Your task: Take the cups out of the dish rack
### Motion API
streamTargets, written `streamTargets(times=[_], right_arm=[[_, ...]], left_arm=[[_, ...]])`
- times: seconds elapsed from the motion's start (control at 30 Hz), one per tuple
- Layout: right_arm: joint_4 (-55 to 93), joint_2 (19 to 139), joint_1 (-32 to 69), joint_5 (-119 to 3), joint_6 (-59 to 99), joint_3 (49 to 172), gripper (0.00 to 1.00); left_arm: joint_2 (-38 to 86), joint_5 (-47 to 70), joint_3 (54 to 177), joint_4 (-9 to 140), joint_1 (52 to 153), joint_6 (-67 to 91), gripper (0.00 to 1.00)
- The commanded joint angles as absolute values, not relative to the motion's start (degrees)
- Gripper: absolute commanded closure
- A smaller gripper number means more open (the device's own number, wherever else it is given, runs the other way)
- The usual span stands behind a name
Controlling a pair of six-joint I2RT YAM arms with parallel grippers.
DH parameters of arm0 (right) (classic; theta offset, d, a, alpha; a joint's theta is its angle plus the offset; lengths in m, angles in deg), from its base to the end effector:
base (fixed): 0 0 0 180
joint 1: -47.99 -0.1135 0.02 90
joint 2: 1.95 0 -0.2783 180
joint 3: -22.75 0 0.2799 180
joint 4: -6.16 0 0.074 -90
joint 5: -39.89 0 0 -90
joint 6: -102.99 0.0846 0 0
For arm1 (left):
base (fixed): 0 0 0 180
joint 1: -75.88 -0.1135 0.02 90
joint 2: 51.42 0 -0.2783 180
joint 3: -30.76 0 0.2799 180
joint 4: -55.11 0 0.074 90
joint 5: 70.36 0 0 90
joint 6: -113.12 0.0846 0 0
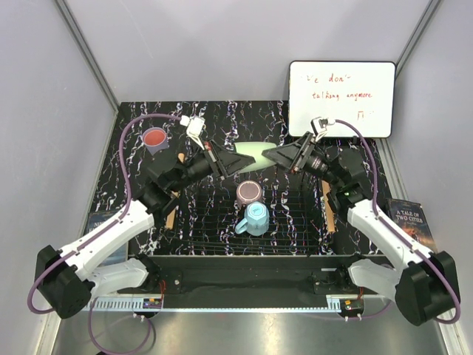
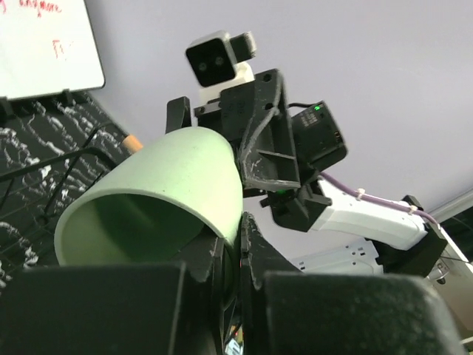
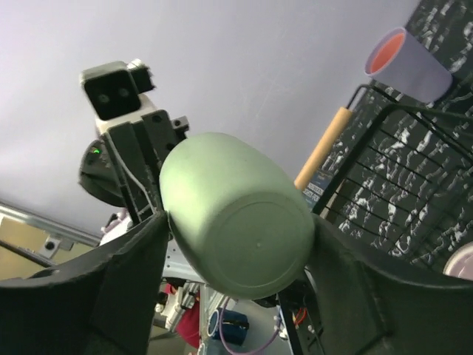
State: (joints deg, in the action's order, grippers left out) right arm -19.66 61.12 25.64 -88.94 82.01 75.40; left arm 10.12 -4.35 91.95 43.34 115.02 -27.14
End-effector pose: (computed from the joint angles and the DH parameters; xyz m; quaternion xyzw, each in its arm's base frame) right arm 0.2611 0.1647 0.3482 -0.0164 0.6295 0.6775 0.3800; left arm 0.2230 -0.2259 0.3864 0.1001 0.6321 -0.6261 0.4455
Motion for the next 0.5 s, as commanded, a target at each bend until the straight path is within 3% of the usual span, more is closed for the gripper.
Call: streamTargets(times=[0.0, 0.1, 0.27, 0.47], right_arm=[[-1.31, 54.41, 24.52, -87.58, 67.86, 80.72, 0.08], [14.15, 51.68, 24.52, -79.07, 57.07, 85.29, 0.02], [30.03, 50.00, 24.52, -65.51, 50.44, 90.14, 0.01], [44.70, 54.29, 24.61, -54.43, 48.33, 95.41, 0.03]], left_arm=[[11.68, 6.51, 100.24, 62.41, 114.55, -17.85, 1.00], [12.47, 13.36, 104.64, 73.66, 114.47, -13.10, 1.00], [12.65, 20.16, 109.49, 84.17, 112.19, -8.09, 1.00], [23.79, 33.42, 127.84, 110.96, 98.16, -5.71, 1.00]])
